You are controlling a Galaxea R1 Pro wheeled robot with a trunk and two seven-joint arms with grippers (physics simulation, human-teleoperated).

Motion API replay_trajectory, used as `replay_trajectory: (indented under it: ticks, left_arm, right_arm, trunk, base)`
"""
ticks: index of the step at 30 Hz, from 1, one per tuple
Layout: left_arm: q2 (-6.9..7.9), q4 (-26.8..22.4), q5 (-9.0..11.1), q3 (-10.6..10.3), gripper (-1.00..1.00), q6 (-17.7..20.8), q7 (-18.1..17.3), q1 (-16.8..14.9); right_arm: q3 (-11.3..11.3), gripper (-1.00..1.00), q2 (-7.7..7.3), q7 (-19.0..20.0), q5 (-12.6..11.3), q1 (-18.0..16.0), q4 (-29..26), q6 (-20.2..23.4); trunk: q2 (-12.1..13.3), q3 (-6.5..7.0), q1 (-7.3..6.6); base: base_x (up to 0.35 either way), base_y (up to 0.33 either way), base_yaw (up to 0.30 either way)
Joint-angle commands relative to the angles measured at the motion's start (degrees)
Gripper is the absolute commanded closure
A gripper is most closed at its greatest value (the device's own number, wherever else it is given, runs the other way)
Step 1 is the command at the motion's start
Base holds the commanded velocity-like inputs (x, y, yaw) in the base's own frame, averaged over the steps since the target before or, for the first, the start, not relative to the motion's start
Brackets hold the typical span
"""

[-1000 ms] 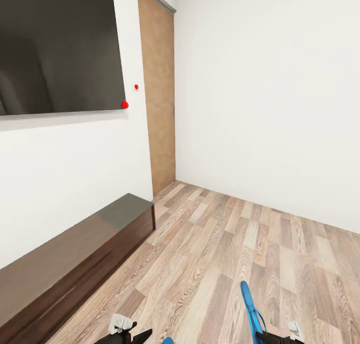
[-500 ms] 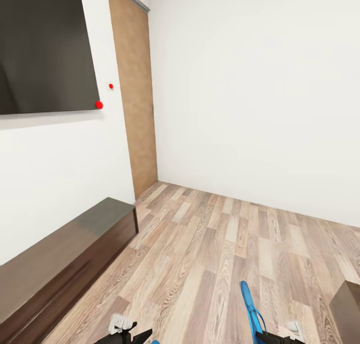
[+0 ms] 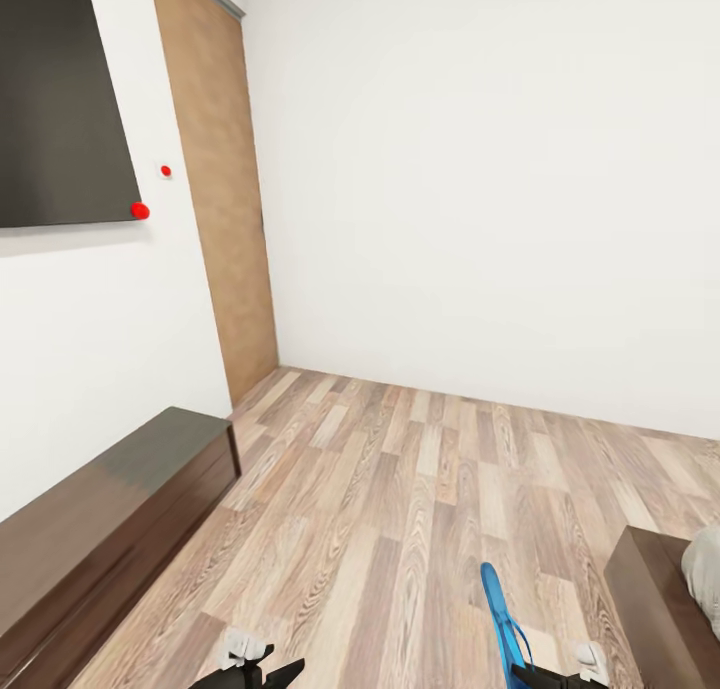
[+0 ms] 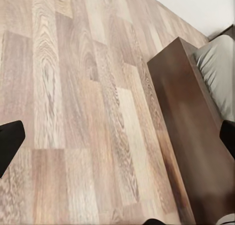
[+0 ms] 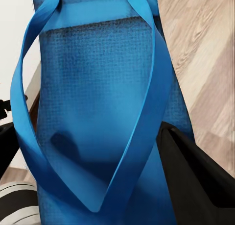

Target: In the bedroom, move the book from the bed onto either nightstand, and place the two sandals side by side next to the bed.

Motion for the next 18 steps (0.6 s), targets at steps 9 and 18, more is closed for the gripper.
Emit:
replay_trajectory:
  ticks: [9, 18]
  left_arm:
    - [-0.01, -0.04, 0.27, 0.13, -1.0, 0.61, -0.28, -0.01]
    - [-0.01, -0.04, 0.27, 0.12, -1.0, 0.6, -0.28, -0.01]
  right_arm:
    - [-0.12, 1.0, 0.0, 0.11, 0.09, -0.05, 0.01, -0.05]
    - [-0.12, 1.0, 0.0, 0.11, 0.09, -0.05, 0.03, -0.05]
  trunk:
    - [-0.03, -0.06, -0.01]
    - [-0.03, -0.06, -0.01]
  base:
    - [0.0, 0.0, -0.263]
    - [0.0, 0.0, -0.263]
